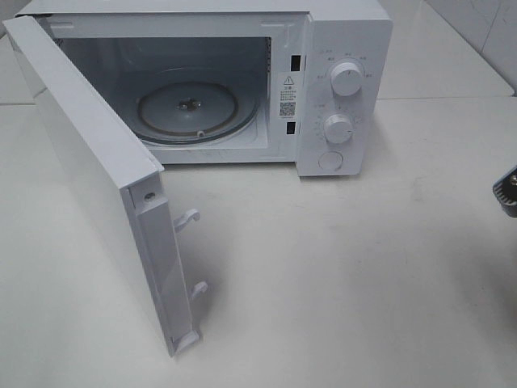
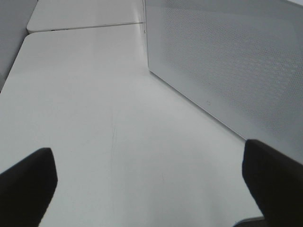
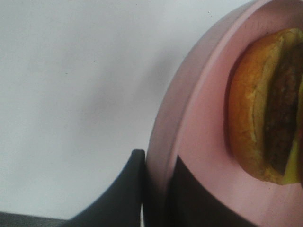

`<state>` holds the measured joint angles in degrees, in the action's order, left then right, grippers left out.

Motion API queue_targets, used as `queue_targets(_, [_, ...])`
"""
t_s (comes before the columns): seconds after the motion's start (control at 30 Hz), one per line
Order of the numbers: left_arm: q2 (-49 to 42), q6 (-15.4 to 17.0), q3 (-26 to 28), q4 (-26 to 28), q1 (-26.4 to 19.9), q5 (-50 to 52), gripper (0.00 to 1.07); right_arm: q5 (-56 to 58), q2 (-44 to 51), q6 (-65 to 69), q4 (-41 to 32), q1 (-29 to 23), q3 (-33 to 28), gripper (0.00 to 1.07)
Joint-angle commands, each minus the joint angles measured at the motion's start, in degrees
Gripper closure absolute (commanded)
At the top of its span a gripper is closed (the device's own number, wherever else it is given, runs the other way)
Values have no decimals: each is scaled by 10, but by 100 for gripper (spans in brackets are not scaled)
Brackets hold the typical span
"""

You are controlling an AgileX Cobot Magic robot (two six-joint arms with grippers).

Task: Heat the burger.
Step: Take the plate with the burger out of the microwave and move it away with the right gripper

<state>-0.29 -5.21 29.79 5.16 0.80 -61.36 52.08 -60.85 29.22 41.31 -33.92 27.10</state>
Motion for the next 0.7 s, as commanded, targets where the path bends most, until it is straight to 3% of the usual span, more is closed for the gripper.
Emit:
queue_targets(0.03, [-3, 3, -1, 2, -2, 1, 6, 2, -27, 77, 62, 2, 5, 107])
queue_targets(0.23, [-3, 3, -1, 2, -2, 1, 6, 1, -101, 230, 101, 2, 5, 107])
queue_targets(0.7, [-3, 3, -1, 2, -2, 1, 6, -30, -238, 342, 139, 2, 5, 107])
